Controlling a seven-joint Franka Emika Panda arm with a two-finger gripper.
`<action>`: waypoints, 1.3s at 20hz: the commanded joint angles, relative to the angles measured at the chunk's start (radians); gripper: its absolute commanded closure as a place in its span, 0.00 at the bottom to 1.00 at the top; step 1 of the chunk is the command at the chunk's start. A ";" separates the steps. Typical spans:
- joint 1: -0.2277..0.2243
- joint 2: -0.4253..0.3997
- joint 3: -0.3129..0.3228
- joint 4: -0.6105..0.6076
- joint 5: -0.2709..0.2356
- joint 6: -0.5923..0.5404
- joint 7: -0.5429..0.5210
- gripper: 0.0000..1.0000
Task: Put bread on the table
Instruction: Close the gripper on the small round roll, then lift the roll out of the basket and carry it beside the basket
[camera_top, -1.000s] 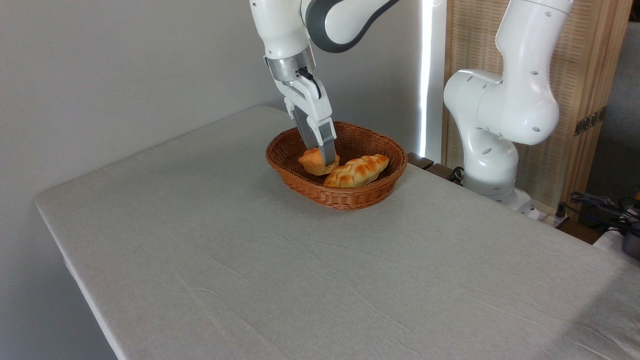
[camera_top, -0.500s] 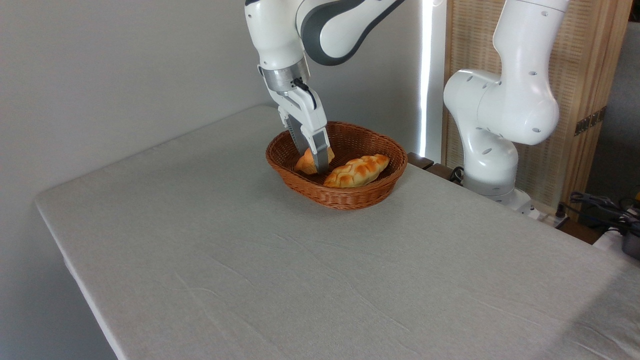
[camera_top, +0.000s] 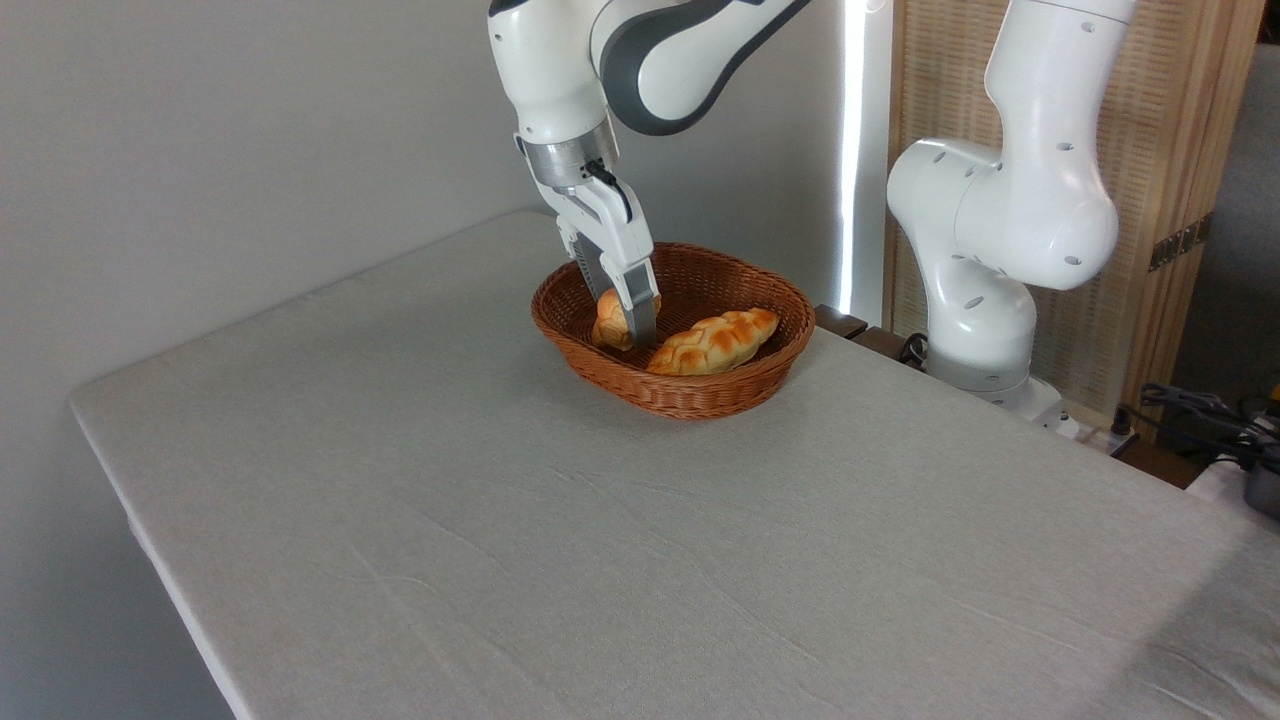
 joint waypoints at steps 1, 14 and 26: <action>-0.004 -0.001 0.013 0.001 -0.017 0.003 -0.001 0.94; -0.004 0.003 0.168 0.307 -0.020 -0.212 -0.001 1.00; -0.018 0.306 0.248 0.383 -0.104 0.271 0.009 0.34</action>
